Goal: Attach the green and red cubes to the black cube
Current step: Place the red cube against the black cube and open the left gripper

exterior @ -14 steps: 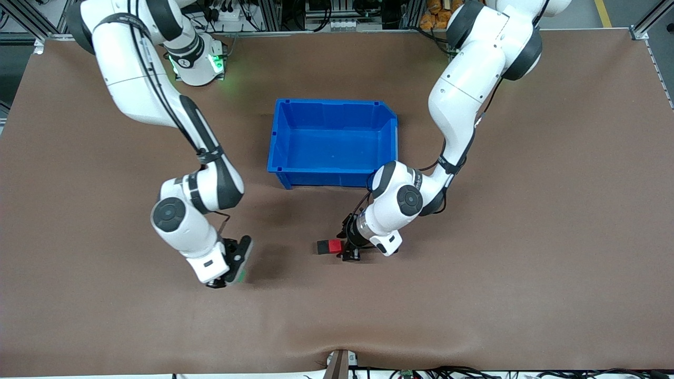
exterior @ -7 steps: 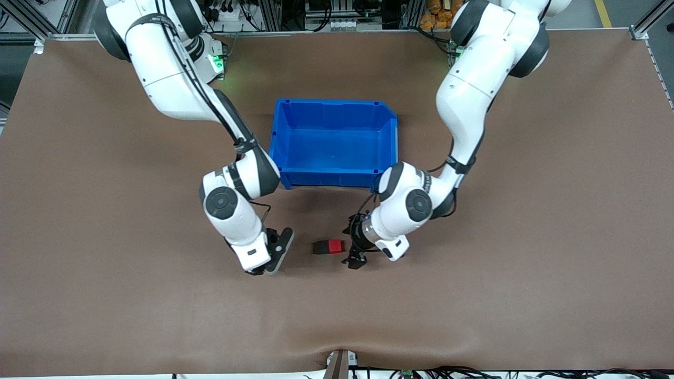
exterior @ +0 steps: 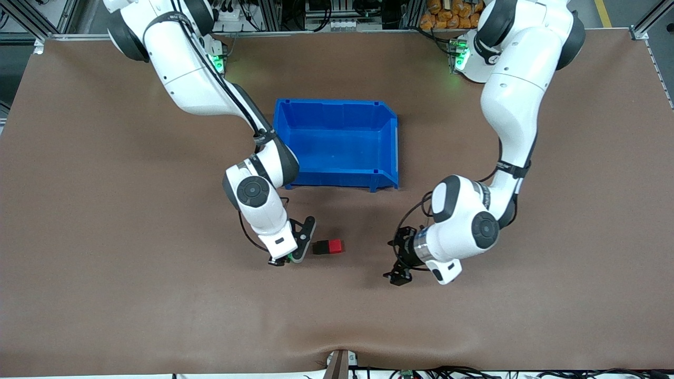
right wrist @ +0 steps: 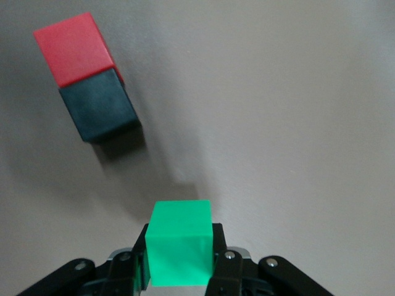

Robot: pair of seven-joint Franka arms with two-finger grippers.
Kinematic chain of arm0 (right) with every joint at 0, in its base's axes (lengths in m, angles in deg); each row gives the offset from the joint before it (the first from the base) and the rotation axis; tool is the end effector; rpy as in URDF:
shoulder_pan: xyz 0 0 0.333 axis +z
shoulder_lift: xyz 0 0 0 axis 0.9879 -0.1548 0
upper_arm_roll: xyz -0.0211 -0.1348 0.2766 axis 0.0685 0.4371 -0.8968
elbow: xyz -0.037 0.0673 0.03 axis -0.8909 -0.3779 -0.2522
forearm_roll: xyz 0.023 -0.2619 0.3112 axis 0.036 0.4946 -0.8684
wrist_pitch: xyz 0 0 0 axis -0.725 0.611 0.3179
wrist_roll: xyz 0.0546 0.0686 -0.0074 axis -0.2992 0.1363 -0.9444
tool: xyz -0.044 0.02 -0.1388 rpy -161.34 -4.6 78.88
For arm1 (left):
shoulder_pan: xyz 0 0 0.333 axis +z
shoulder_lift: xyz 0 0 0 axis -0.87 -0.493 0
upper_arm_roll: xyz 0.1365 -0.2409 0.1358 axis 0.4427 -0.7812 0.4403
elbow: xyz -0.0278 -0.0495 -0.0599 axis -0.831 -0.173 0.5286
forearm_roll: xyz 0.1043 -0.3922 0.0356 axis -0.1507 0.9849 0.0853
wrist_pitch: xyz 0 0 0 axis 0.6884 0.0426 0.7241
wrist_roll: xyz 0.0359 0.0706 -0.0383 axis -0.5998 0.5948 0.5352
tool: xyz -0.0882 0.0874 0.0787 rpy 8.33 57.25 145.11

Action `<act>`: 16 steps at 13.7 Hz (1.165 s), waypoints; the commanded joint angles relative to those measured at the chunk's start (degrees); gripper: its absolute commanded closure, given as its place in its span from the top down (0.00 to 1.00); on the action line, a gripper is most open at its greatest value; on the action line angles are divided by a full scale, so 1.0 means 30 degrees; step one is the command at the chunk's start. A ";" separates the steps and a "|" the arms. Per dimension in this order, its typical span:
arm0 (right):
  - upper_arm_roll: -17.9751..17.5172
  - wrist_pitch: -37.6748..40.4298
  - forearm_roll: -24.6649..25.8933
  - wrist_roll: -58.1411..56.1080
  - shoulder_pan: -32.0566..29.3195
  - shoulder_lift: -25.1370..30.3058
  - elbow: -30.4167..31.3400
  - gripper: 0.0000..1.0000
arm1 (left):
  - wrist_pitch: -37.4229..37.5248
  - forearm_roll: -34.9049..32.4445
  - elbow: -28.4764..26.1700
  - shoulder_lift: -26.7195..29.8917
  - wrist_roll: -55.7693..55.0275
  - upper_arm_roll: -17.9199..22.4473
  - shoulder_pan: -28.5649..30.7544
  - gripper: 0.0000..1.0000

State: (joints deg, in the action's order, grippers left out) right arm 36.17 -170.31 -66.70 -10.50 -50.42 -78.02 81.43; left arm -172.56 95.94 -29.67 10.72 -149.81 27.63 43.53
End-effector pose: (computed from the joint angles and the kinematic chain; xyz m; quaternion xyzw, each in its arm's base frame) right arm 0.6732 0.3795 0.1475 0.8037 0.5842 0.1054 0.0416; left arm 0.7247 -0.3289 0.2029 0.7837 0.5892 -0.1029 0.1677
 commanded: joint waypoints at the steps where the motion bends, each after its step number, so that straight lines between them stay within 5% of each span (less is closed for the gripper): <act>1: 0.0520 0.0255 0.1008 0.1217 0.1082 -0.0822 -0.1129 0.07 | 0.1258 -0.2498 -0.0389 0.1107 0.0457 0.0000 0.0428 1.00; 6: 0.0845 0.0255 0.1100 0.1246 0.1466 -0.0939 -0.1188 0.07 | 0.2841 -0.6163 -0.0389 0.1753 0.2271 0.0059 0.0780 1.00; 14: 0.0845 0.0167 0.1158 0.2886 0.1934 -0.1437 -0.1655 0.07 | 0.4918 -0.6521 -0.0565 0.3305 1.0432 0.0146 0.2683 1.00; 16: 0.0845 0.0138 0.1158 0.2975 0.2022 -0.1496 -0.1715 0.15 | 0.5333 -0.7365 -0.0565 0.4152 1.2665 0.0263 0.2919 1.00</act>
State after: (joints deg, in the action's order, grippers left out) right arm 38.34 -170.29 -64.43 -3.81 -45.26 -80.58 78.80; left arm -158.38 76.87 -29.64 19.50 -116.75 28.17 52.04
